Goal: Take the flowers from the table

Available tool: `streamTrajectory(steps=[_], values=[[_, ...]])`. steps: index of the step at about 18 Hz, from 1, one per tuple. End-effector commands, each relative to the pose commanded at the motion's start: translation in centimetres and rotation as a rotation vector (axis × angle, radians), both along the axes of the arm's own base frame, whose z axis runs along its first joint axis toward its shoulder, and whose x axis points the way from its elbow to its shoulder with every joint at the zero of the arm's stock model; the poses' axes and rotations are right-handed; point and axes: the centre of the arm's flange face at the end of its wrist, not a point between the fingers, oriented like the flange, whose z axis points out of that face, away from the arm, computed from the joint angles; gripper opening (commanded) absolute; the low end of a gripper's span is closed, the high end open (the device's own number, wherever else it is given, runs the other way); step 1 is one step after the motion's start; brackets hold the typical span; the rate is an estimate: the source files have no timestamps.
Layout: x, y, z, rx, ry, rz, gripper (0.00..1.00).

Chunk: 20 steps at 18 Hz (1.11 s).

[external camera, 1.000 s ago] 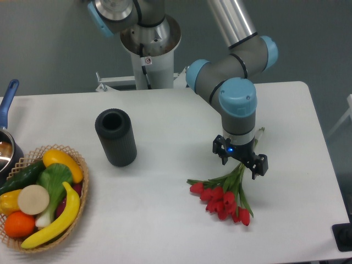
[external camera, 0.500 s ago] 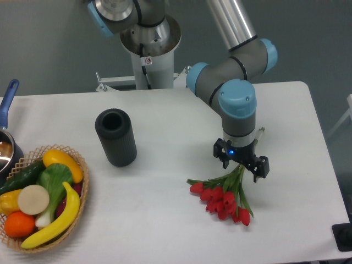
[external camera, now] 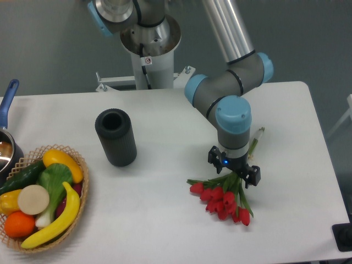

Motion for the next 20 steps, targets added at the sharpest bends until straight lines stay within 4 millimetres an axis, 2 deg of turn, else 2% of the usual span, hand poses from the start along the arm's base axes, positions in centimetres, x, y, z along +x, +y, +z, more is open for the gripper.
streamTrajectory(steps=[3,5,6,8,9,13,20], values=[[-0.6,0.3,-0.2,-0.015,0.009,-0.082,0.99],[-0.5,0.4,-0.3,-0.009,0.009,-0.06,0.89],[-0.6,0.5,-0.1,0.002,0.012,-0.026,0.74],[-0.7,0.6,0.4,0.015,0.018,0.013,0.21],[-0.7,0.5,0.5,0.008,0.023,0.012,0.0],[-0.5,0.3,0.7,0.007,0.023,0.012,0.0],[-0.4,0.0,3.0,0.028,0.052,0.024,0.0]])
